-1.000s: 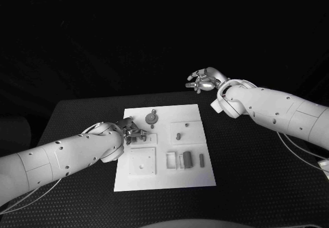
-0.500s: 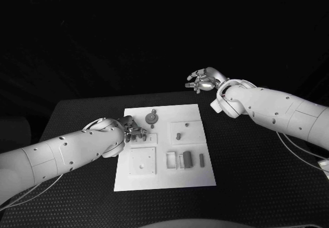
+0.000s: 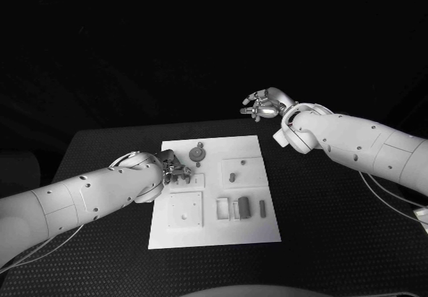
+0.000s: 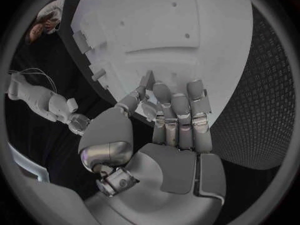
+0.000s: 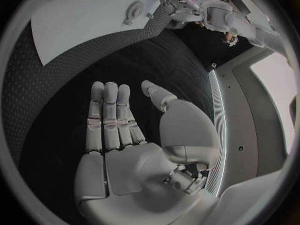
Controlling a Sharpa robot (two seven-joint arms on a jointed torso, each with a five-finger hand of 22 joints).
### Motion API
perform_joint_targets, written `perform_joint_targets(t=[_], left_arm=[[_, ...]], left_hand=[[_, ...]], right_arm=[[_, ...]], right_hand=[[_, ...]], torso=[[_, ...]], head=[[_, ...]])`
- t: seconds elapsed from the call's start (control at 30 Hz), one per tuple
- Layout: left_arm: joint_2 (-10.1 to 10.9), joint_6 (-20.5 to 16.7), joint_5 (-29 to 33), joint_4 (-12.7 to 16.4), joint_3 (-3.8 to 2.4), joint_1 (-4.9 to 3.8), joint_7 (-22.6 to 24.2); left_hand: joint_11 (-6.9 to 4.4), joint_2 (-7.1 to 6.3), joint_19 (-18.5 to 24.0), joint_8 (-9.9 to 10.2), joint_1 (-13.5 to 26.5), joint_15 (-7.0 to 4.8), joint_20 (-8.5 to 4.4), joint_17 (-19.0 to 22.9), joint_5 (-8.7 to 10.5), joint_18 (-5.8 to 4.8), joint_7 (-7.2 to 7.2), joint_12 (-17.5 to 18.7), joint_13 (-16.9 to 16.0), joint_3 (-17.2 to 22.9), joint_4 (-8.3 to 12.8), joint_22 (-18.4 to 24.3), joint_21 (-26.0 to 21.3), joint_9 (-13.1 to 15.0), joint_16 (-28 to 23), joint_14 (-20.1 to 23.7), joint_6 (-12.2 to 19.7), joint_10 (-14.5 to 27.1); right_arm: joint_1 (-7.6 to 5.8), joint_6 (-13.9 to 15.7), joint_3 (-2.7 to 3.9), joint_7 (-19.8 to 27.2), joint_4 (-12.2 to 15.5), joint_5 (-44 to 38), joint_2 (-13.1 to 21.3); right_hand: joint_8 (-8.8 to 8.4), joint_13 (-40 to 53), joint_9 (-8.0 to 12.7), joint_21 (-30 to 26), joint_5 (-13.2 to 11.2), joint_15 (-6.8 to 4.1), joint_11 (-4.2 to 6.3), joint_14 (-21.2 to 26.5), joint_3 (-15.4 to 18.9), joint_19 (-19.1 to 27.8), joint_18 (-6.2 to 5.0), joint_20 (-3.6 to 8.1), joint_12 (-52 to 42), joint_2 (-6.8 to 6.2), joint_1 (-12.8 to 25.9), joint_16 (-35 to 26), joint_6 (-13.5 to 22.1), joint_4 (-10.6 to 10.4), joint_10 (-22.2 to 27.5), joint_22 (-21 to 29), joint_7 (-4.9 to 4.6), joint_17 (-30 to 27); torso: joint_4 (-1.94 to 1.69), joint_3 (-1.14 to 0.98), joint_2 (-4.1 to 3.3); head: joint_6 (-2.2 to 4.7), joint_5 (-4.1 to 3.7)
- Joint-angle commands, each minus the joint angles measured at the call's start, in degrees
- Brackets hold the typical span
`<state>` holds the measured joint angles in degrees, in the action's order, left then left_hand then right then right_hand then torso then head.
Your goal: Assemble the parts on the task board
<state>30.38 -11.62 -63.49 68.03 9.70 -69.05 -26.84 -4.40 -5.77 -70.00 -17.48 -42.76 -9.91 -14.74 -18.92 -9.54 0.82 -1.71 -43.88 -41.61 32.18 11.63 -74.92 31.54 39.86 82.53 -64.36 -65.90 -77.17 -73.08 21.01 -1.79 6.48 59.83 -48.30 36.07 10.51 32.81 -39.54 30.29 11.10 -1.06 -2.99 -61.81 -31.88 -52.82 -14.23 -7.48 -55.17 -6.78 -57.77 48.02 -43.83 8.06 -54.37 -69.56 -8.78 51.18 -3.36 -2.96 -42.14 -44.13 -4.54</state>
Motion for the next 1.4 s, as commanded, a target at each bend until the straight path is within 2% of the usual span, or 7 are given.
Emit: perform_joint_targets(t=[0.03,0.3,0.57,0.67,0.8,1.07,1.4], left_arm=[[-0.2,2.9,-0.2,0.0,0.01,-0.03,0.0],[-0.3,3.4,-0.2,0.0,0.00,-0.08,-0.1],[-0.3,3.3,1.4,-0.1,0.00,-0.17,-0.1],[-0.2,3.5,1.9,-0.1,-0.01,-0.18,-0.1],[-0.1,3.5,2.3,-0.1,-0.01,-0.19,-0.1],[-0.1,3.6,4.2,-0.1,-0.02,-0.24,0.1],[0.1,3.8,4.9,0.5,-0.03,-0.29,0.3]], left_hand=[[-0.08,-0.17,0.1,-0.3,-1.1,-0.10,-0.53,0.1,-0.30,-0.14,-0.13,-0.2,0.1,0.1,0.8,-1.2,-0.3,-0.1,0.0,0.4,0.2,0.4],[-0.03,-0.73,0.1,-0.3,-2.5,-0.05,-0.49,0.2,-0.43,-0.20,-0.17,-0.2,0.2,0.4,1.5,-1.2,-0.3,-0.1,-0.1,0.4,0.3,0.5],[-0.02,0.69,0.0,-0.5,-4.5,-0.02,-0.46,0.2,-1.43,-0.25,-0.19,-0.3,0.2,0.8,2.4,-1.2,-0.3,-0.1,0.0,0.4,0.3,0.5],[-0.01,0.77,0.0,-0.5,-5.6,-0.01,-0.46,0.2,-1.75,-0.27,-0.20,-0.3,0.2,0.9,2.9,-1.2,-0.3,-0.1,0.0,0.4,0.3,0.5],[-0.01,0.83,-0.1,-0.6,-7.5,0.01,-0.43,0.3,-2.69,-0.32,-0.20,-0.4,0.3,1.0,3.7,-1.2,-0.3,-0.1,0.0,0.4,0.3,0.5],[-0.07,1.63,-0.2,-1.0,-11.1,0.06,-0.39,0.4,-5.89,-0.42,-0.11,-0.5,0.4,1.2,4.6,-1.2,-0.3,0.0,0.1,0.3,0.2,0.4],[-0.07,2.09,-0.1,-1.3,-14.2,0.11,-0.38,0.4,-7.12,-0.44,-0.10,-0.6,0.5,1.2,4.9,-1.2,-0.3,0.2,0.2,0.4,0.1,0.4]], right_arm=[[0.02,-0.7,0.02,0.4,0.0,-0.1,-0.1],[0.06,-0.8,0.02,0.4,-0.1,-0.1,-0.1],[0.13,-0.8,0.02,0.4,-0.2,-0.1,-0.2],[0.15,-0.8,0.02,0.4,-0.2,-0.1,-0.2],[0.17,-0.8,0.02,0.4,-0.2,-0.1,-0.2],[0.18,-0.8,0.02,0.4,-0.2,0.0,-0.2],[0.20,-0.8,0.02,0.4,-0.3,0.1,-0.2]], right_hand=[[0.25,-0.1,0.1,-0.3,-0.2,0.03,-1.85,-0.5,0.0,-0.2,-0.77,-0.01,-0.3,0.06,0.4,-0.4,-2.5,-0.4,6.6,-0.1,-2.15,0.1],[0.26,-0.1,0.1,-0.3,-0.2,0.03,-1.85,-0.6,0.0,-0.2,-0.77,-0.01,-0.3,0.07,0.4,-0.4,-2.5,-0.4,6.6,-0.1,-2.15,0.1],[0.27,-0.1,0.1,-0.3,-0.2,0.03,-1.85,-0.6,0.0,-0.2,-0.77,-0.01,-0.4,0.07,0.4,-0.4,-2.5,-0.4,6.6,-0.1,-2.15,0.1],[0.27,-0.1,0.1,-0.3,-0.2,0.03,-1.85,-0.6,0.0,-0.2,-0.77,-0.01,-0.4,0.07,0.4,-0.4,-2.5,-0.4,6.6,-0.1,-2.15,0.1],[0.28,-0.1,0.1,-0.3,-0.2,0.03,-1.85,-0.6,0.0,-0.2,-0.77,-0.01,-0.4,0.08,0.4,-0.4,-2.5,-0.4,6.6,-0.1,-2.15,0.2],[0.29,-0.2,0.1,-0.3,-0.2,0.03,-1.85,-0.6,0.0,-0.2,-0.77,-0.01,-0.4,0.09,0.5,-0.5,-2.5,-0.5,6.6,-0.1,-2.15,0.2],[0.30,-0.2,0.1,-0.4,-0.2,0.03,-1.86,-0.6,0.1,-0.3,-0.77,-0.03,-0.4,0.15,0.6,-0.5,-2.5,-0.6,6.6,-0.1,-2.15,0.2]], torso=[[0.00,0.01,0.00],[-0.01,0.00,0.00],[-0.03,0.01,0.01],[-0.02,0.03,0.00],[0.00,0.01,0.02],[-0.01,0.01,0.00],[-0.03,0.01,0.00]], head=[[-0.09,-0.09],[-0.14,-0.12],[-0.24,-0.07],[-0.26,-0.09],[-0.23,-0.06],[-0.28,-0.08],[-0.28,-0.07]])
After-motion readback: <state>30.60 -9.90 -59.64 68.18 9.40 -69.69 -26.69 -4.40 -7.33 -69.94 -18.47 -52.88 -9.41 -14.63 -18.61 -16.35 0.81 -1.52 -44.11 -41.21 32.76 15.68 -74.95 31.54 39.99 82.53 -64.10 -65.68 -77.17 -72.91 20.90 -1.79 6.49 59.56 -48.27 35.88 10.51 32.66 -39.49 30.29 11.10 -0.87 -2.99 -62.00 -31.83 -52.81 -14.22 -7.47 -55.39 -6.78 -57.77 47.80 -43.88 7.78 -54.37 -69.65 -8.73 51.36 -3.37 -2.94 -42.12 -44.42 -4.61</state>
